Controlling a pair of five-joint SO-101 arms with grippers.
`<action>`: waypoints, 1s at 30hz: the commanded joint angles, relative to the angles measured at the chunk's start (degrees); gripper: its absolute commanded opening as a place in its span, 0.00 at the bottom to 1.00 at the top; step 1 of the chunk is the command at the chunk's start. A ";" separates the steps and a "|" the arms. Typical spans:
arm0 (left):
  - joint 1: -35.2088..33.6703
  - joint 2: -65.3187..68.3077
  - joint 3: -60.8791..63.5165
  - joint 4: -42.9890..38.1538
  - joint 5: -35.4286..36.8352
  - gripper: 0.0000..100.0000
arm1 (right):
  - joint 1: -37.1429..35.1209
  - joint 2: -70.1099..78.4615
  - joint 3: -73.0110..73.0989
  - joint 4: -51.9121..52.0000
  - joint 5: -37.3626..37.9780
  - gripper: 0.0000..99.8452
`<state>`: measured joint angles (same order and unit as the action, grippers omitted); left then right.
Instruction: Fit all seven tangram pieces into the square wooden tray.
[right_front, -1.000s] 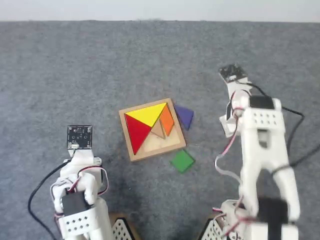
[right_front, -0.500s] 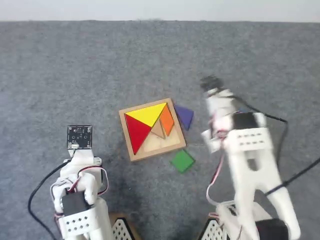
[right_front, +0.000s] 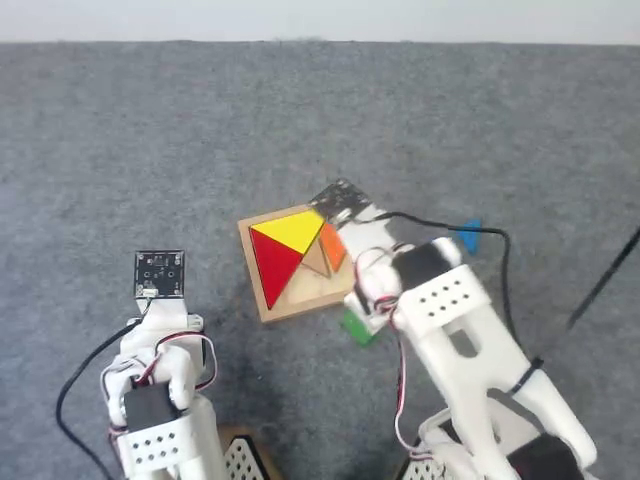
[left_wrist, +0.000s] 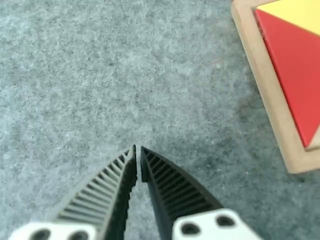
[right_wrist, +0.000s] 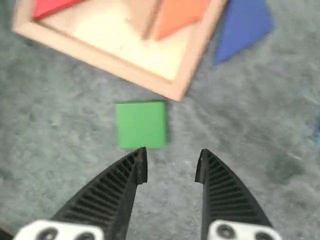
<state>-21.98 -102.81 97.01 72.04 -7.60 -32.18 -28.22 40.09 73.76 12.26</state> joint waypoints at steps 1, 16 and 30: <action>-0.18 -1.05 -0.48 0.26 -0.53 0.02 | -5.41 -2.33 0.88 1.10 -2.29 0.17; -0.18 -1.05 -0.48 0.26 -0.53 0.02 | -6.29 -2.24 11.87 -9.89 5.36 0.30; -0.18 -1.05 -0.48 0.26 -0.53 0.02 | -8.04 16.66 7.47 -16.04 8.00 0.34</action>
<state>-21.98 -102.81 97.01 72.04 -7.60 -42.37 -13.98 51.69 58.90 19.74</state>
